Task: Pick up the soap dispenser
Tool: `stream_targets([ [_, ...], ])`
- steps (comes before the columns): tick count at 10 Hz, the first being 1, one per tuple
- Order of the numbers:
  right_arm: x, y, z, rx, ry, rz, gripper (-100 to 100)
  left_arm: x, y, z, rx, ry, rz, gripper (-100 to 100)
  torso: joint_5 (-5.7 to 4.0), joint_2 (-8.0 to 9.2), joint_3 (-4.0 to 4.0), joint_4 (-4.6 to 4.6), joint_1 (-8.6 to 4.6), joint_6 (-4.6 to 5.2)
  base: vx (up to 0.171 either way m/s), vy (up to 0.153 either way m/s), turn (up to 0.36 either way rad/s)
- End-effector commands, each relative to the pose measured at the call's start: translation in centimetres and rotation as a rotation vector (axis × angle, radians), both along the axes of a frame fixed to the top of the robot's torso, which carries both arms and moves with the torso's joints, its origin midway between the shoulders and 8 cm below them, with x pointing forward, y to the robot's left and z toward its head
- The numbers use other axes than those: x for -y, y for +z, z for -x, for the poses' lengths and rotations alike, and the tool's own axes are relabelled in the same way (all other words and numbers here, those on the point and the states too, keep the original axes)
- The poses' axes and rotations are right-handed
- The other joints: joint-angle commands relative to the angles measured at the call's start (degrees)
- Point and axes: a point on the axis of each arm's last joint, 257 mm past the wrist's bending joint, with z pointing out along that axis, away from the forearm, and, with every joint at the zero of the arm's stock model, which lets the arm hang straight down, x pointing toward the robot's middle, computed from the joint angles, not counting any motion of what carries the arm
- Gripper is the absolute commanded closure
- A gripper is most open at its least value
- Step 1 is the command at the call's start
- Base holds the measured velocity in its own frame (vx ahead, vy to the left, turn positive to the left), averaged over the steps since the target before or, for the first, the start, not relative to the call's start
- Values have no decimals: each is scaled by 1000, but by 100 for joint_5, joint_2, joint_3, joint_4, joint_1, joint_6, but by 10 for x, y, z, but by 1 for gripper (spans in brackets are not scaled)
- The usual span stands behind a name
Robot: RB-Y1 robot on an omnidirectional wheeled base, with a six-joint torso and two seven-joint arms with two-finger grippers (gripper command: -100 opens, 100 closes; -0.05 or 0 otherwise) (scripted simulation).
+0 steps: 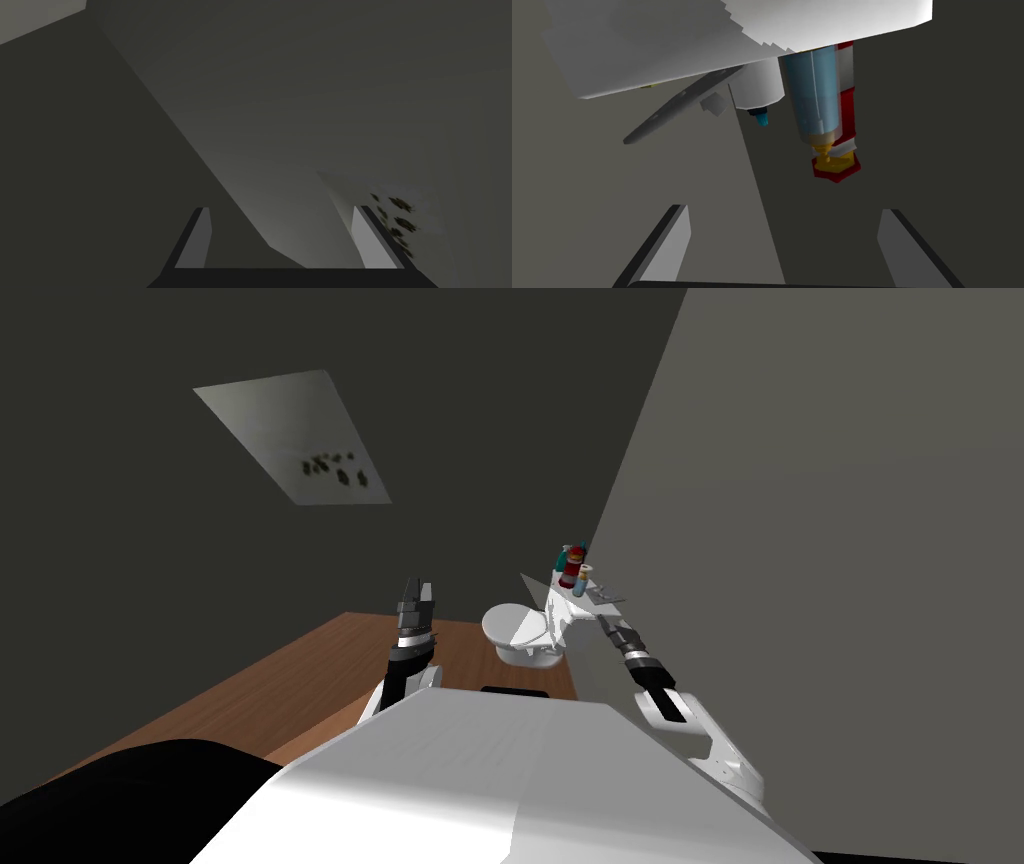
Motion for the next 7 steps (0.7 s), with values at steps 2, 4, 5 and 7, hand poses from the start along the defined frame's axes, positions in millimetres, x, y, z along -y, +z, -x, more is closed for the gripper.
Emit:
stream_targets([
  [2,9,8,-7,6,-14,99,-100,0,0,0,0,0,0,0,1,0,0,0,3,0,134,65,67],
  [4,14,15,-12,14,-23,156,-100,0,0,0,0,0,0,0,-1,-4,-2,-1,-9,0,149,33,73],
  [5,18,22,-16,24,-30,198,-100,0,0,0,0,0,0,0,-3,-7,-4,-2,-12,0,210,26,116],
  [7,20,28,-20,33,-36,226,-100,0,0,0,0,0,0,0,-4,-27,-16,-7,-19,0,198,2,76],
])
